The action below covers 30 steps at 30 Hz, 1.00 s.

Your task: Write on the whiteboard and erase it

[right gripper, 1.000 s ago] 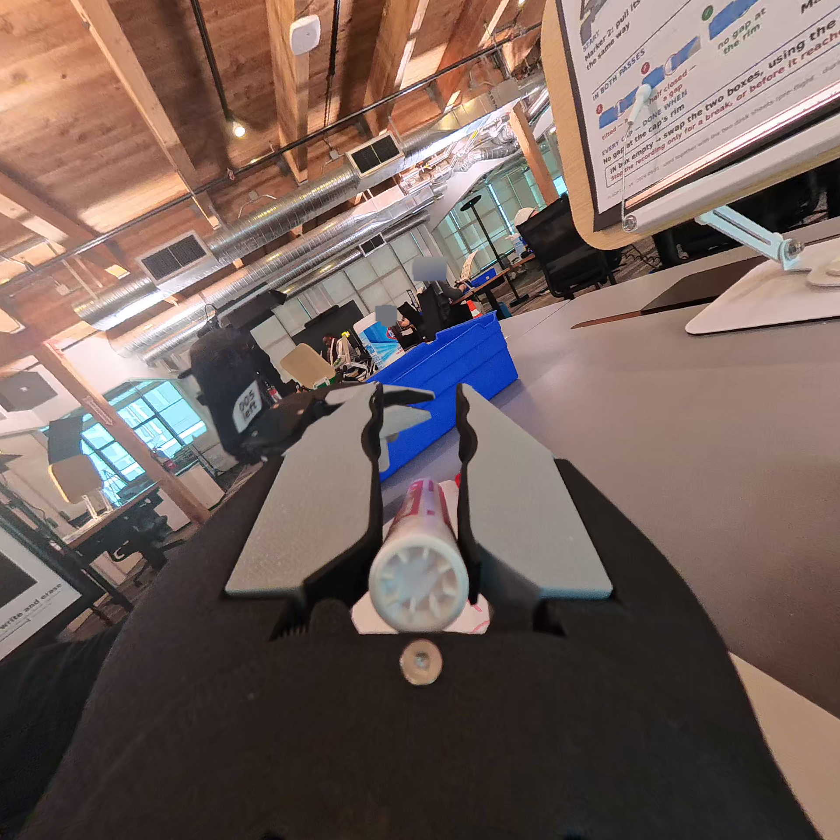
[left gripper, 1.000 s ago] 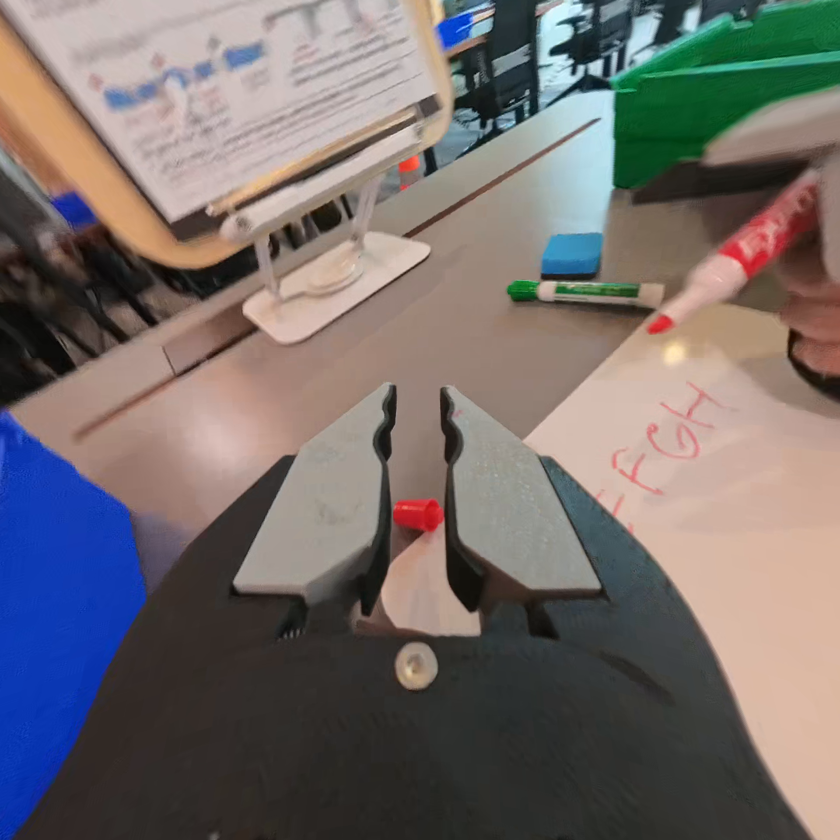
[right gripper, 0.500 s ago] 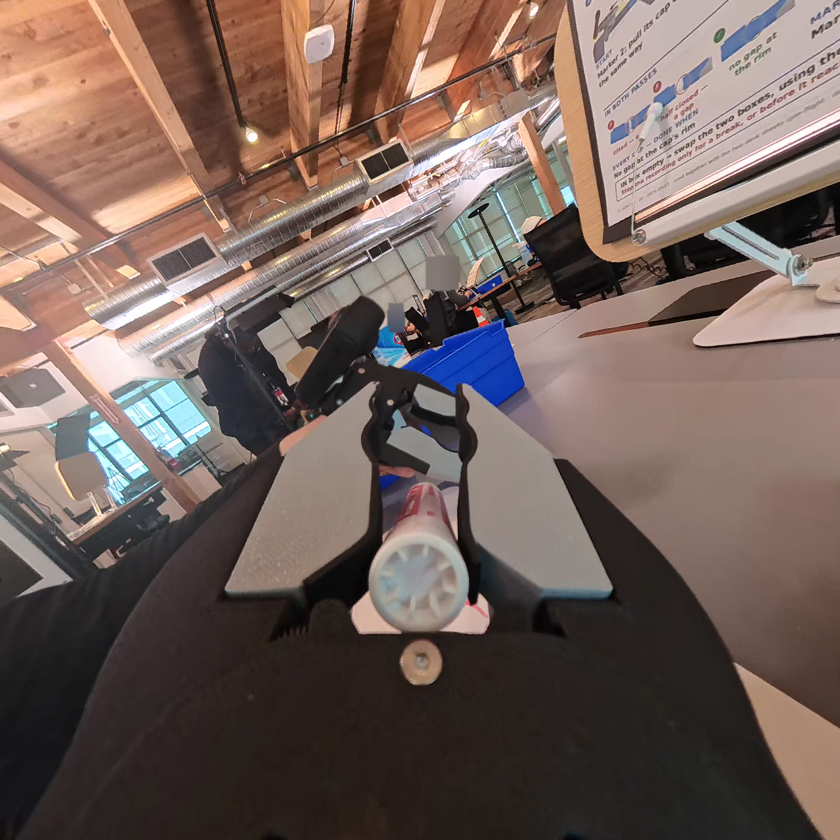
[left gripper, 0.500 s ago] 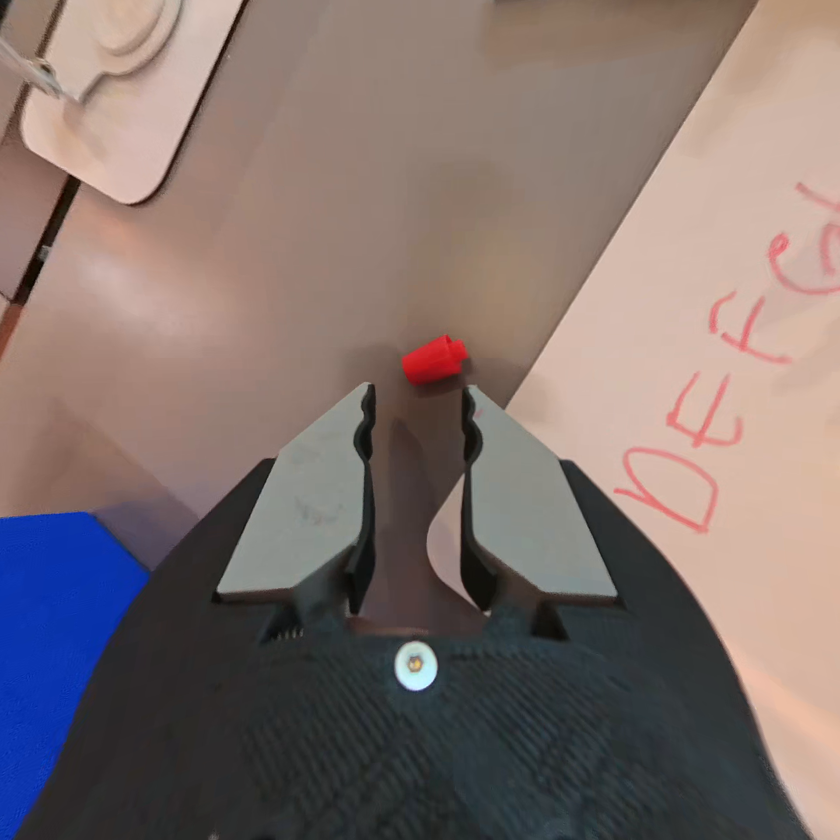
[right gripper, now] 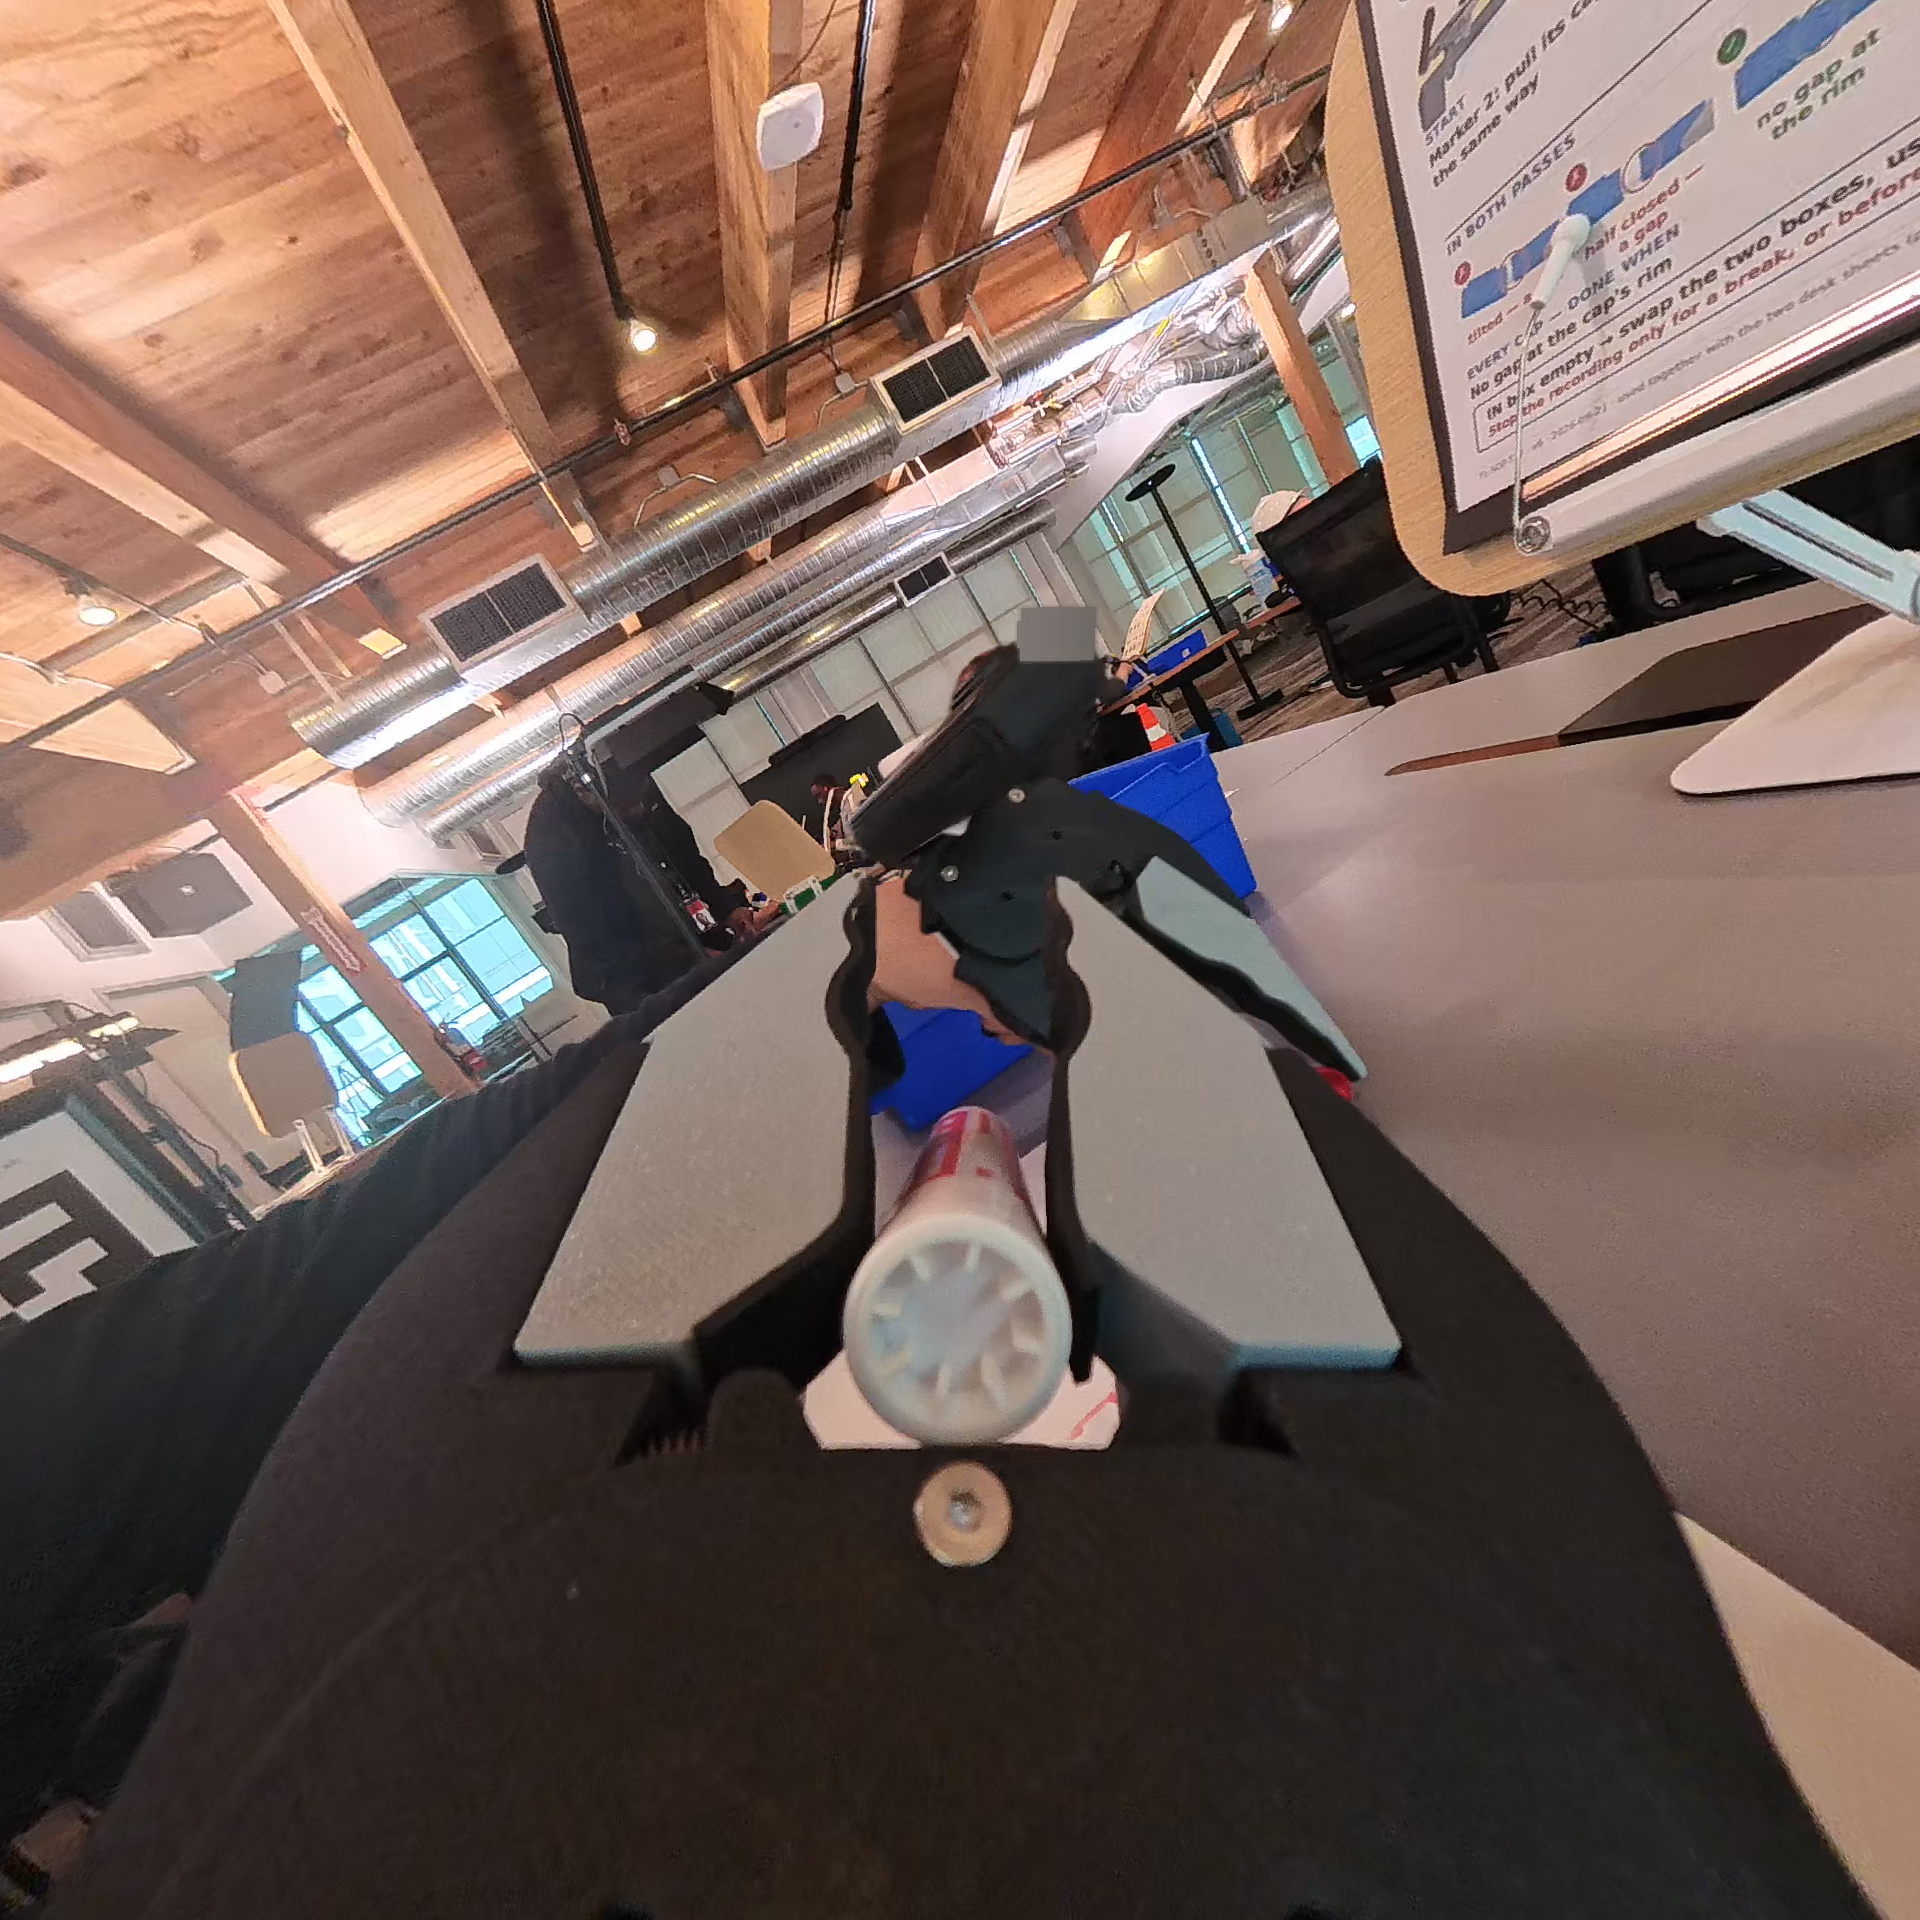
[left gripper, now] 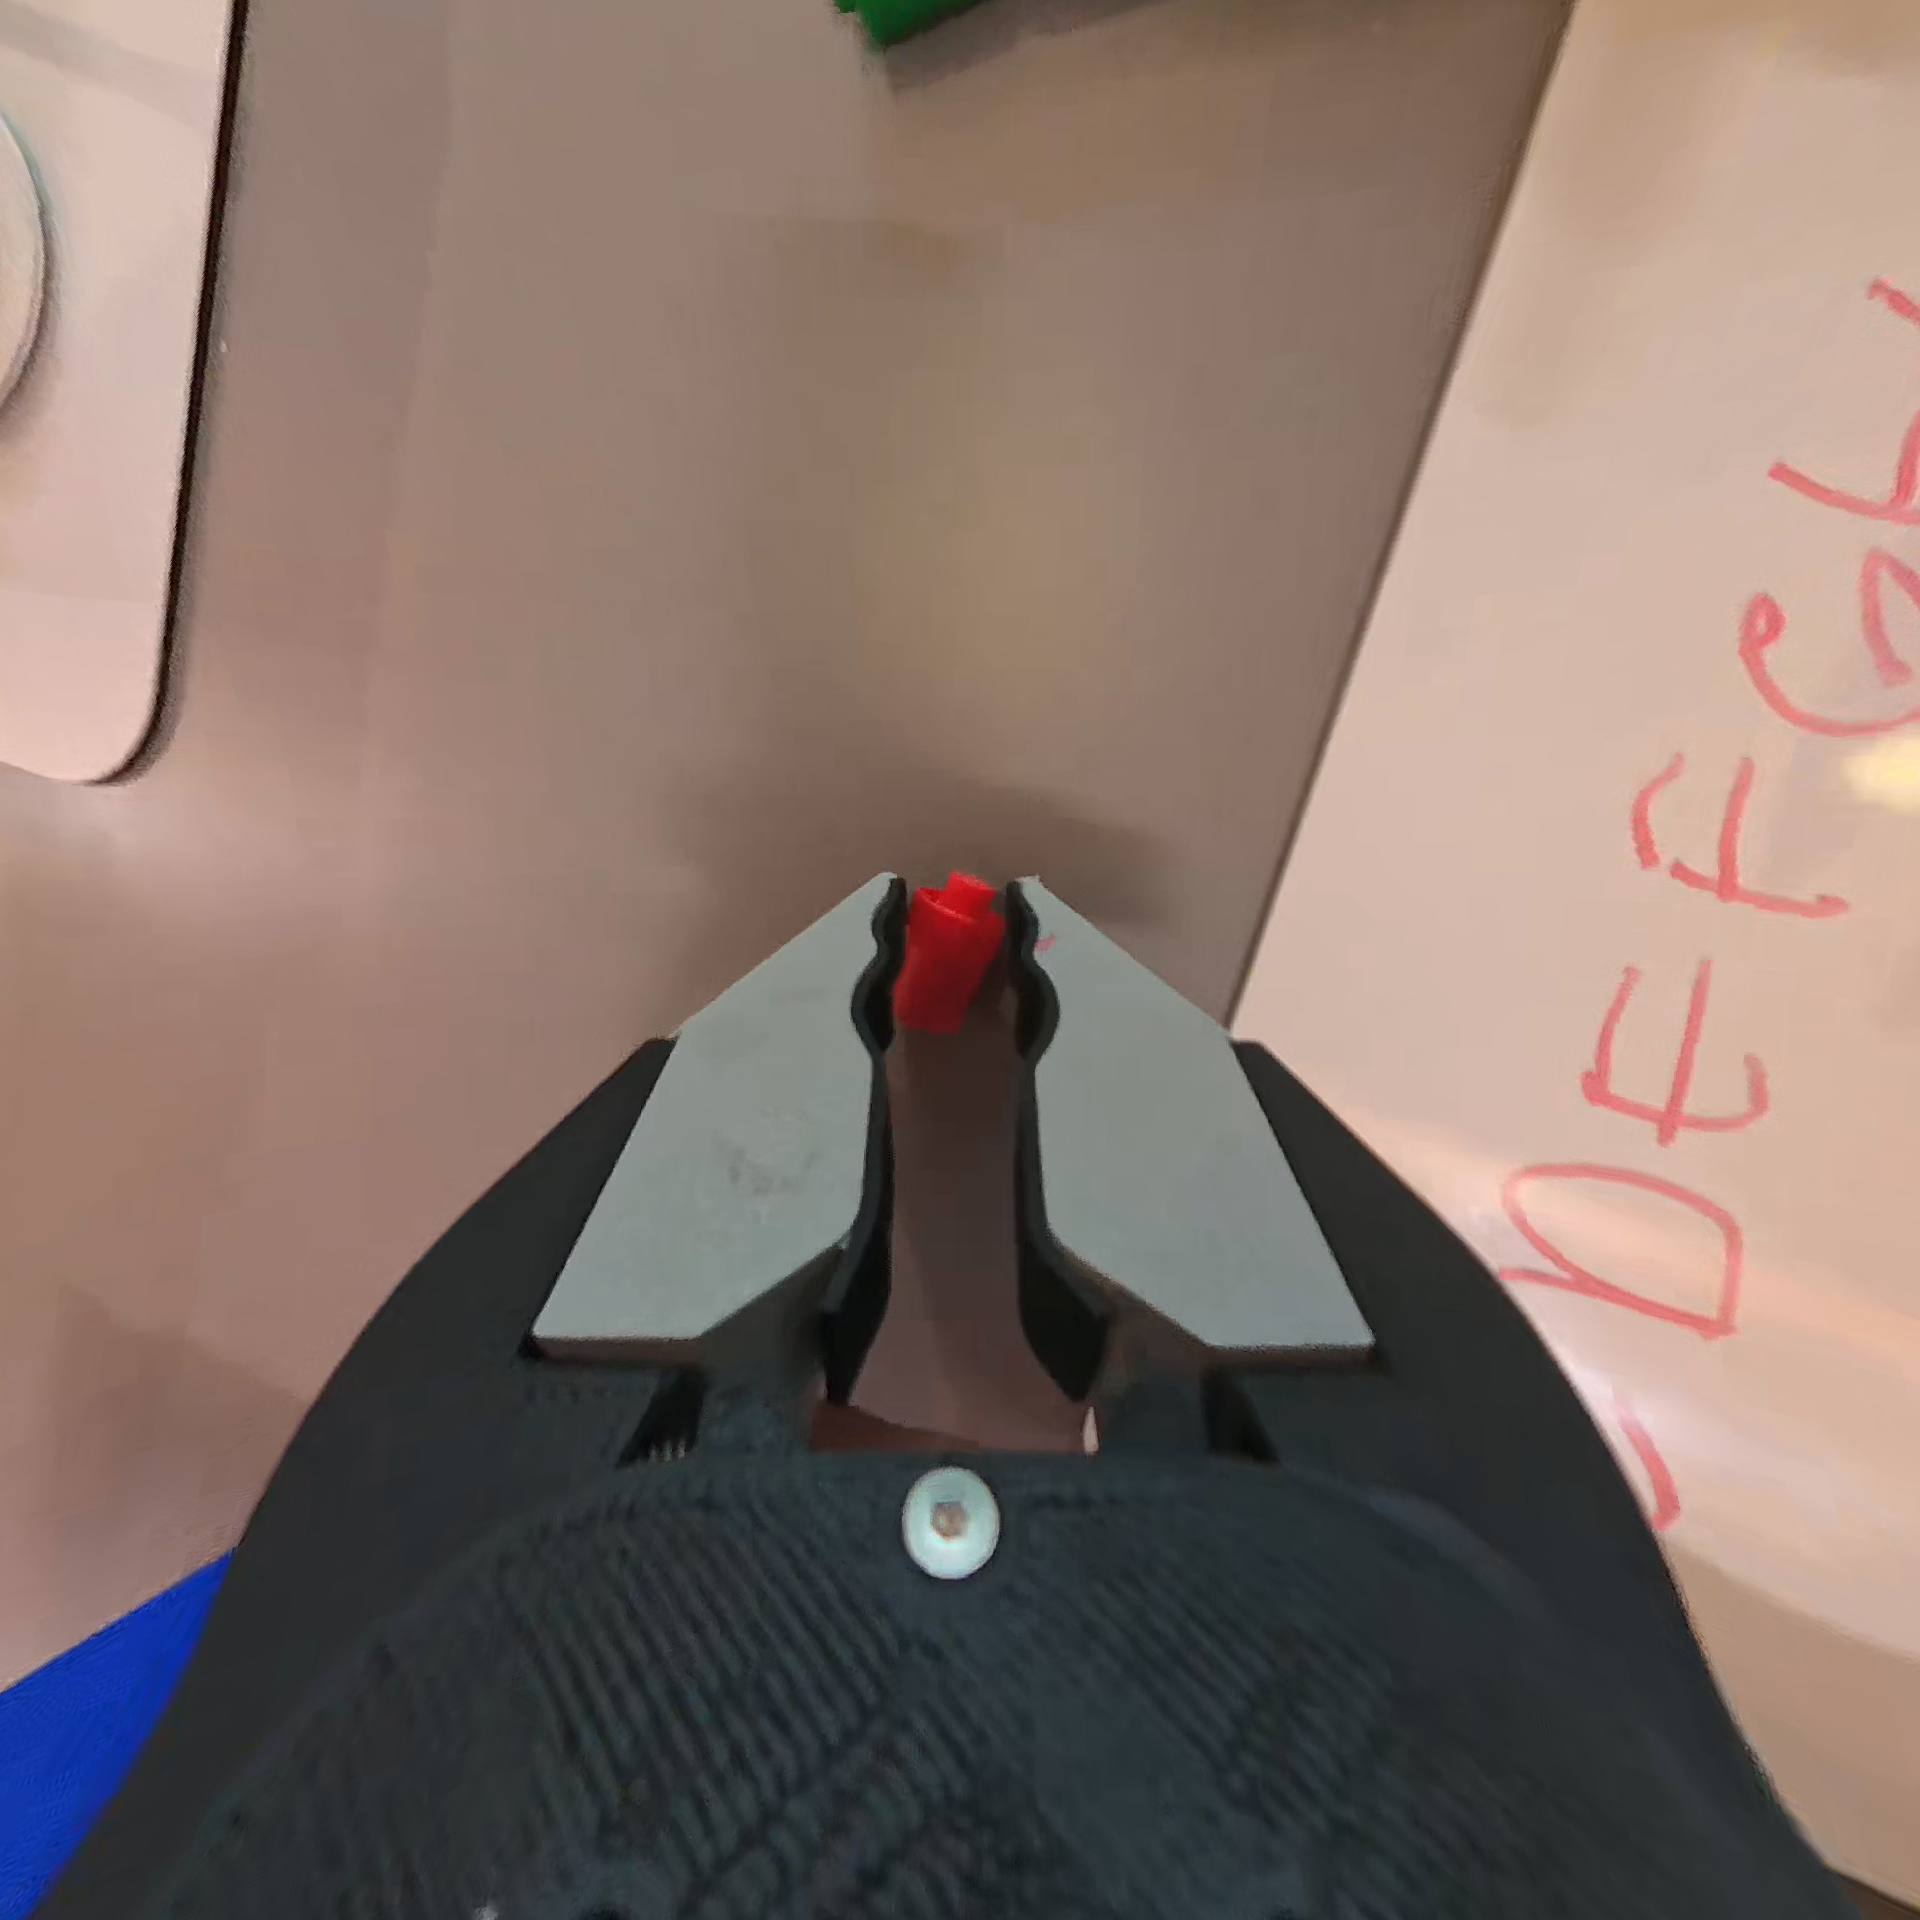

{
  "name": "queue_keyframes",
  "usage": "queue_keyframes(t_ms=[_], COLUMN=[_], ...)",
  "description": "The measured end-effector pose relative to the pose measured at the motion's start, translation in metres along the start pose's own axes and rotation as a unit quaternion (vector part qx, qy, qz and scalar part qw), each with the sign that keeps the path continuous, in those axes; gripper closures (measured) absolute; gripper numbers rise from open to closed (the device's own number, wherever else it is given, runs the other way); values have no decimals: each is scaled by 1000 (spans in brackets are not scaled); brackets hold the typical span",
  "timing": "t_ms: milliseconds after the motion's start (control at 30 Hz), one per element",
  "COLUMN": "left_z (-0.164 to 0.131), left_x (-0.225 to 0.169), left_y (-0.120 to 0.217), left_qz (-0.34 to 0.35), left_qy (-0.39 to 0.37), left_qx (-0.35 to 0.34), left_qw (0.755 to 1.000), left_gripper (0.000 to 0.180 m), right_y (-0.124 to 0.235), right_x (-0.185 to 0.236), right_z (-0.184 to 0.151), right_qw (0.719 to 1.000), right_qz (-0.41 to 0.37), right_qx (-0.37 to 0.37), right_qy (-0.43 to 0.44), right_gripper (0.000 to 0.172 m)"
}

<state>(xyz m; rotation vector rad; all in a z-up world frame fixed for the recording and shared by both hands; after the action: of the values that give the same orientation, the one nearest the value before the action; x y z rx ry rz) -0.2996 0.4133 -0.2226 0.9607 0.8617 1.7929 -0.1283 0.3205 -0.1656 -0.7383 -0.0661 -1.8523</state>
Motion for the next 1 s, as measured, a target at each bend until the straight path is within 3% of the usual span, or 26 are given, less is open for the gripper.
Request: queue_keyframes(t_ms=[33,200,400,533,700,1000], left_z=[0,-4,4,-8,-29,-41], left_x=[2,-4,-53,-83,-100,-103], left_y=[-1,5,50,57,44,61], left_qz=[-4,-20,-105,-141,-122,-92], left_qy=[18,98,161,199,209,200], left_qx=[-2,-22,-144,-201,-174,-198], left_qw=[1000,995,971,949,955,955], left_gripper=[164,165,165,165,165,163], right_y=[0,5,6,8,7,5], right_x=[0,0,2,2,2,2], right_z=[0,4,6,9,6,5], right_qw=[1000,1000,1000,999,1000,1000], right_qz=[1,3,10,10,5,11], right_qx=[-1,-14,-22,-29,-20,-12], right_qy=[-2,-9,-10,-11,-5,-8], right_gripper=[142,142,142,142,142,142])
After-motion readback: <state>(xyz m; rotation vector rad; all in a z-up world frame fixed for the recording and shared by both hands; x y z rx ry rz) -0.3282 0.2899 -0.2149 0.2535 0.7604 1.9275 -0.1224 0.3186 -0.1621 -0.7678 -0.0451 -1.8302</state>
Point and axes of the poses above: each gripper's, where its closed fingertips meet, y back along the fingers, z out of its top, x = y × z across the jaws, the point moved 8 cm from there along y, back along the fingers, and after that the axes turned 1 degree about z, right-handed, at the moved point
